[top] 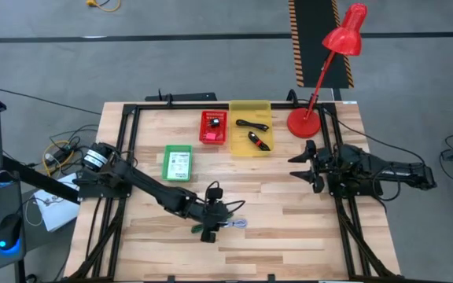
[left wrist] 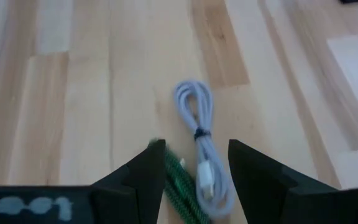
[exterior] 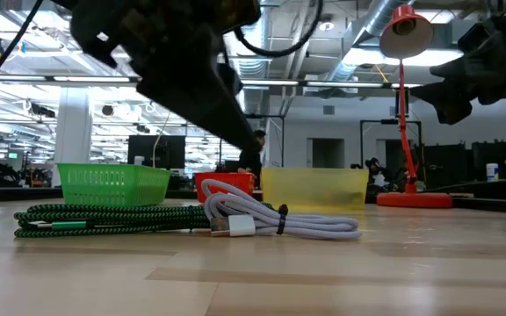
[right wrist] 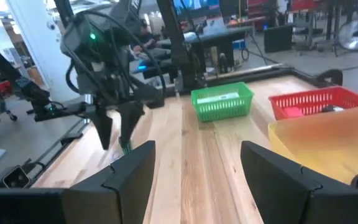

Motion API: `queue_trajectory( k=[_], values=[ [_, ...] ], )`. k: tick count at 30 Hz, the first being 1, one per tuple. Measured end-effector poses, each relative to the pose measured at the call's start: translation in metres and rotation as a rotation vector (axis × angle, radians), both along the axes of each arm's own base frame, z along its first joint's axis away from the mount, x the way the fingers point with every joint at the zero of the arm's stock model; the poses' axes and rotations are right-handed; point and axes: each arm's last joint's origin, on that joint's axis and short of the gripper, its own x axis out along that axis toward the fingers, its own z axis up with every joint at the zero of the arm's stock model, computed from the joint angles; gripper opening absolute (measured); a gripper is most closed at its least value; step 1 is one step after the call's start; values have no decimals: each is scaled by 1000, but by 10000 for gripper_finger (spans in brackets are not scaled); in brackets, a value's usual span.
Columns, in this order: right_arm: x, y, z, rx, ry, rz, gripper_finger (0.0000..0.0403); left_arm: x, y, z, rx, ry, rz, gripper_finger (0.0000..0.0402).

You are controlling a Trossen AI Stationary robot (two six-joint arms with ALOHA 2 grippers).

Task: Pick and place items into bin
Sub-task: Put the white charger cable into the yellow bin

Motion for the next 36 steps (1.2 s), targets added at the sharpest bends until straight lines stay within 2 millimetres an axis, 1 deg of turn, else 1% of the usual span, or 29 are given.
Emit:
queue_trajectory(
  k=[2, 7, 13, 21, 36],
  values=[
    [1, 0, -2, 3, 22, -1, 232, 5, -3, -3, -2, 1, -34, 164],
    [3, 0, -5, 6, 58, -3, 232, 9, -6, -13, 17, 63, -84, 164],
    [6, -1, -8, 10, 99, -3, 232, 8, -5, -13, 24, 83, -87, 164],
    [6, -1, -9, 11, 105, -2, 232, 3, -3, -17, 32, 152, -72, 164],
    [6, -1, -7, 17, 87, -2, 232, 4, -5, -16, -3, 143, -81, 164]
  ],
)
